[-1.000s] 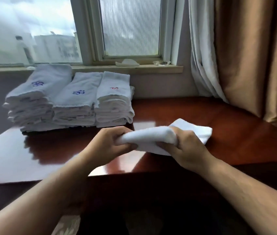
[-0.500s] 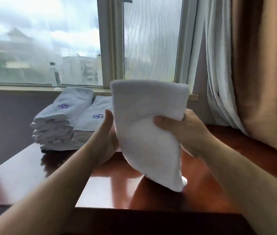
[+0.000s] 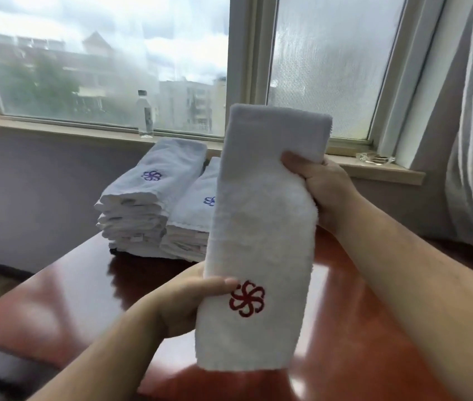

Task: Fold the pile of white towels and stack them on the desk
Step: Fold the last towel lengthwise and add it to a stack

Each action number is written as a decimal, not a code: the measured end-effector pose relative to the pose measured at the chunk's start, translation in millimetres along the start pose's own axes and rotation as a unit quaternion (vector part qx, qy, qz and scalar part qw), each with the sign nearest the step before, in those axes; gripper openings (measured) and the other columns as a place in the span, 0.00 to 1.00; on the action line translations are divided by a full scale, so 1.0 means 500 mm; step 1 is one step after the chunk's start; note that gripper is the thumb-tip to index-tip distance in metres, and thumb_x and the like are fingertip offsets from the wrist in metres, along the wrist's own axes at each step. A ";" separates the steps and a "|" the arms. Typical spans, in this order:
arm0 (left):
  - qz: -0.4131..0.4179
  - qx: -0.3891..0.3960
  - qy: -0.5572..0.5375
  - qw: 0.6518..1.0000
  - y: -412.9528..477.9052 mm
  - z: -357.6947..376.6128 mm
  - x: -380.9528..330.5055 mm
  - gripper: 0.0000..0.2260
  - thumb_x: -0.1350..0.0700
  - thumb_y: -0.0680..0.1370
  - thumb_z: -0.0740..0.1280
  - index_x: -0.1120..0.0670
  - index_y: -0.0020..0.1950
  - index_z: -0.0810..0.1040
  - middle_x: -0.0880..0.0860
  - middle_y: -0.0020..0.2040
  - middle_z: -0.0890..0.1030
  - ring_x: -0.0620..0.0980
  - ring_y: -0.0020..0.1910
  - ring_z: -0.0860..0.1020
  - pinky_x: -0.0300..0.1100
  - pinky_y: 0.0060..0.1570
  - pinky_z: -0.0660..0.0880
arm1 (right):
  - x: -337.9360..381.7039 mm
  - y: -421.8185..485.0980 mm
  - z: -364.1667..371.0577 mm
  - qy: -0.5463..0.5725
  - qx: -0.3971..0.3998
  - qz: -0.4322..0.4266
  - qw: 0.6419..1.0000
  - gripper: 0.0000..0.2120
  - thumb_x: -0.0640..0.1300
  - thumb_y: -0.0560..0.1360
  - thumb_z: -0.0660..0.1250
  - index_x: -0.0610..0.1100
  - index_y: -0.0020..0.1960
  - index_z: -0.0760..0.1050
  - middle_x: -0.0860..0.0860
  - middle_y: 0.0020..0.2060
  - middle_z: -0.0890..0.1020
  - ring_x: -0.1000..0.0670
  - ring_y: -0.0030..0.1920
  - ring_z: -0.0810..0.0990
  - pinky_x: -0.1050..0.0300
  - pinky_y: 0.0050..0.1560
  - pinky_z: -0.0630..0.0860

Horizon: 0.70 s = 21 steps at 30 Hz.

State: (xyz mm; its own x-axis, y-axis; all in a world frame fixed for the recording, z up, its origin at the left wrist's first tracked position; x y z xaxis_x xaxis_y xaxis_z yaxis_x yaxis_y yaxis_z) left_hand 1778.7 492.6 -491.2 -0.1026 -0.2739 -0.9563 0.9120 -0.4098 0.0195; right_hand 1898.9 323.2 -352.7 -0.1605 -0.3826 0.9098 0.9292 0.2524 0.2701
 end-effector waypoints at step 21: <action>-0.109 -0.368 0.241 0.891 0.215 -0.329 -0.236 0.21 0.44 0.80 0.67 0.59 0.64 0.80 0.58 0.60 0.83 0.61 0.58 0.81 0.50 0.60 0.77 | -0.220 0.551 0.041 -0.232 -0.033 0.162 0.959 0.19 0.50 0.84 0.60 0.39 0.67 0.75 0.44 0.55 0.83 0.47 0.43 0.82 0.53 0.41 0.79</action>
State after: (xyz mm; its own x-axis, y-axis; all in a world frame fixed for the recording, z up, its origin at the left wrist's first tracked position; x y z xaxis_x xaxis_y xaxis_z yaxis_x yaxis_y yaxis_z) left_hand 1954.4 624.0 -424.0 -0.2879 0.2215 -0.9317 0.9229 0.3239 -0.2082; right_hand 2165.5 453.3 -372.0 0.0246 0.1460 0.9890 0.9720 0.2279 -0.0578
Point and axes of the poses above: each hand's wrist, its own y-axis towards the middle knuckle, its own z-axis out of the palm, x = y × z, the point moved 5 cm from there along y, towards the middle knuckle
